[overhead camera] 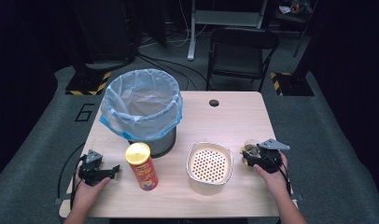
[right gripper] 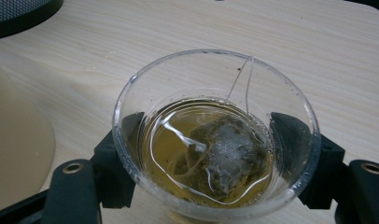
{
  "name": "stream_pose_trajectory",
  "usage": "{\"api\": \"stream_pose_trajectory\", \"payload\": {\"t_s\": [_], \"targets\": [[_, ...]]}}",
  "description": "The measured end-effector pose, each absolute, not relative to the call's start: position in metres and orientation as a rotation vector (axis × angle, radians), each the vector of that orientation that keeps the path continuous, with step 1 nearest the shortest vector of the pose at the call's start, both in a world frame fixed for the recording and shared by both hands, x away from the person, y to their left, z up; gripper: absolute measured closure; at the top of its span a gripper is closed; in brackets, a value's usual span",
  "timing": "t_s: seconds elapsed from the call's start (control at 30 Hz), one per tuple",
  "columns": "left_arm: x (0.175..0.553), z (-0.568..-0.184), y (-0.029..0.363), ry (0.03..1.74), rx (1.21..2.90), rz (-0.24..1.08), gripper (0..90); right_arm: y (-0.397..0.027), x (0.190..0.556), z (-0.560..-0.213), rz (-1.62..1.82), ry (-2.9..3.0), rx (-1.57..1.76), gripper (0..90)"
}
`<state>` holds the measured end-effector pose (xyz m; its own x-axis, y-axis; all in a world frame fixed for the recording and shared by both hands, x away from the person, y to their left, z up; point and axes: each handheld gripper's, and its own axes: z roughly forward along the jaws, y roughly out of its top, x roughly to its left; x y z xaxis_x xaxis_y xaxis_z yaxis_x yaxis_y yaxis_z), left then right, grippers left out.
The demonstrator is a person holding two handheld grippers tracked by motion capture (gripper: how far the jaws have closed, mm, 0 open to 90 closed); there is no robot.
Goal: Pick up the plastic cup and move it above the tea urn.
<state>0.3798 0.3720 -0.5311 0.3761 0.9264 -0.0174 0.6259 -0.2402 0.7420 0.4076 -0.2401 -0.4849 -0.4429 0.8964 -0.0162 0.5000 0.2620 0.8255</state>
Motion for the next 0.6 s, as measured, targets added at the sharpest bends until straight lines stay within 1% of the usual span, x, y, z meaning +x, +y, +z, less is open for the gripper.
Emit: {"api": "stream_pose_trajectory", "payload": {"t_s": [0.27, 0.6], "targets": [[0.3799, -0.5311, 0.3721, 1.335, 1.967, 0.573, 11.7, -0.2373, 0.4134, -0.4863, 1.042, 2.056, 1.248, 25.8], [0.3798, -0.5305, 0.3724, 1.336, 1.974, 0.563, 11.7, -0.2321, 0.4103, -0.4827, 1.058, 2.073, 1.205, 28.1]]}}
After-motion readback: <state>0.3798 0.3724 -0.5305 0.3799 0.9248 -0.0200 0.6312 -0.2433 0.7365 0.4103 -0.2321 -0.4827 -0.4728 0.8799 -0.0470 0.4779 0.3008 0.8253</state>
